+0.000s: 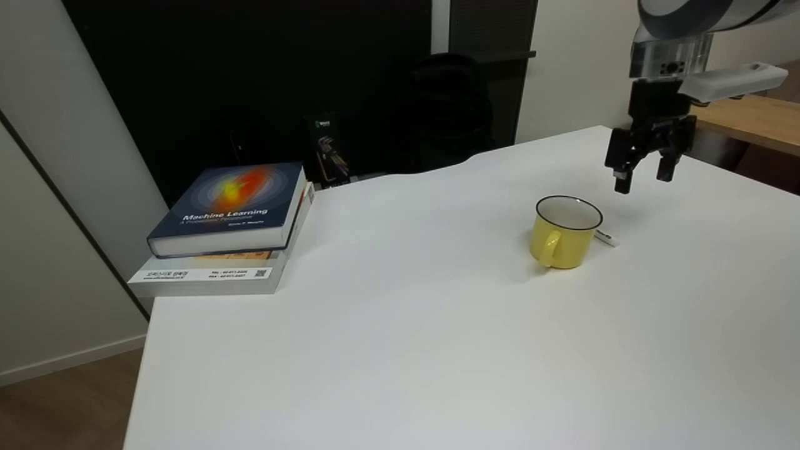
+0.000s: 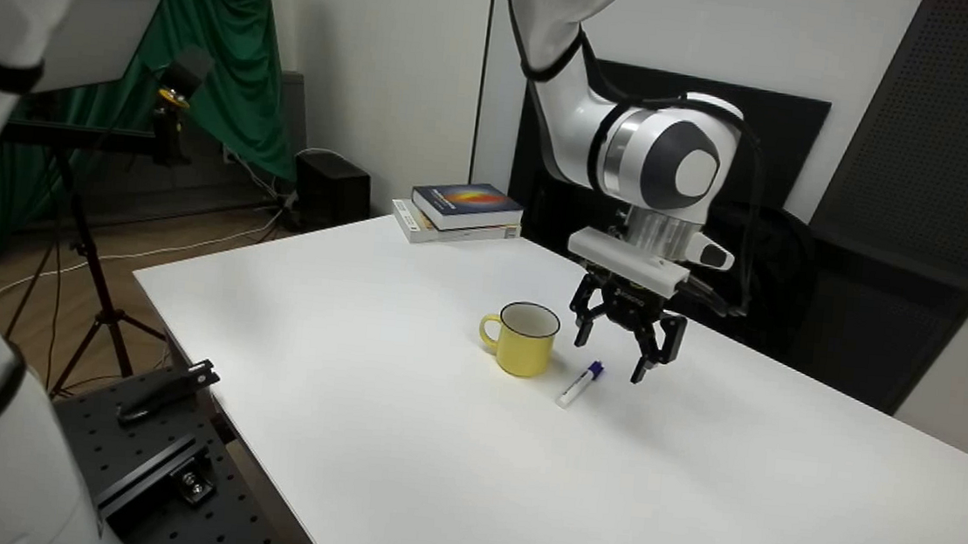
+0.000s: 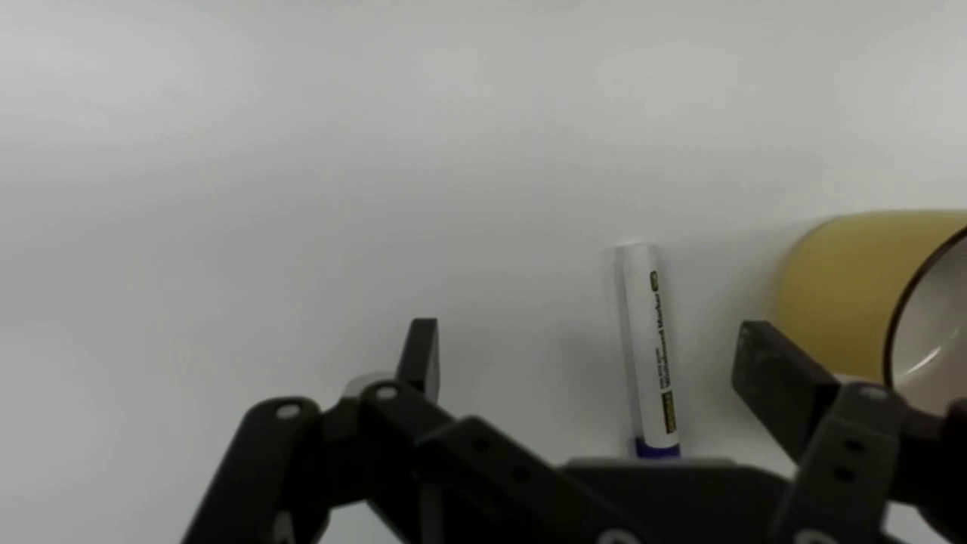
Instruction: Put the marker in the cup
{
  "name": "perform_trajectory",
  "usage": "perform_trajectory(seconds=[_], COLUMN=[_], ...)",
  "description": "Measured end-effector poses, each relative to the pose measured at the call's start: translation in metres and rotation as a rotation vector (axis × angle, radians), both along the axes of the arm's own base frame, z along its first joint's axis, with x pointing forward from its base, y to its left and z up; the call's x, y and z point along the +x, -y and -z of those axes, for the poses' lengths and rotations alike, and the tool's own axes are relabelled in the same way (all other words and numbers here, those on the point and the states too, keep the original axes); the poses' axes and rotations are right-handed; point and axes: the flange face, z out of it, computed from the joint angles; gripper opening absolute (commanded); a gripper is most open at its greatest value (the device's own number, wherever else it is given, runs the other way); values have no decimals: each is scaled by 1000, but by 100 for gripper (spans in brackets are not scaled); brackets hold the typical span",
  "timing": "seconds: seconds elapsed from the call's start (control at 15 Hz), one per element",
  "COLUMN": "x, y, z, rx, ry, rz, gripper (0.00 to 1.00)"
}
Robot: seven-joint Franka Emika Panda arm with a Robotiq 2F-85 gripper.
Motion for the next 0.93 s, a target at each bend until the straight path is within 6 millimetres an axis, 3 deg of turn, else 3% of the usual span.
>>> perform_trajectory(seconds=[0.47,0.93], x=[4,-19], y=[-48,-53], z=[14,42], rx=[-12,-28], ry=[68,96], rz=[-71,-96], gripper=[100,100])
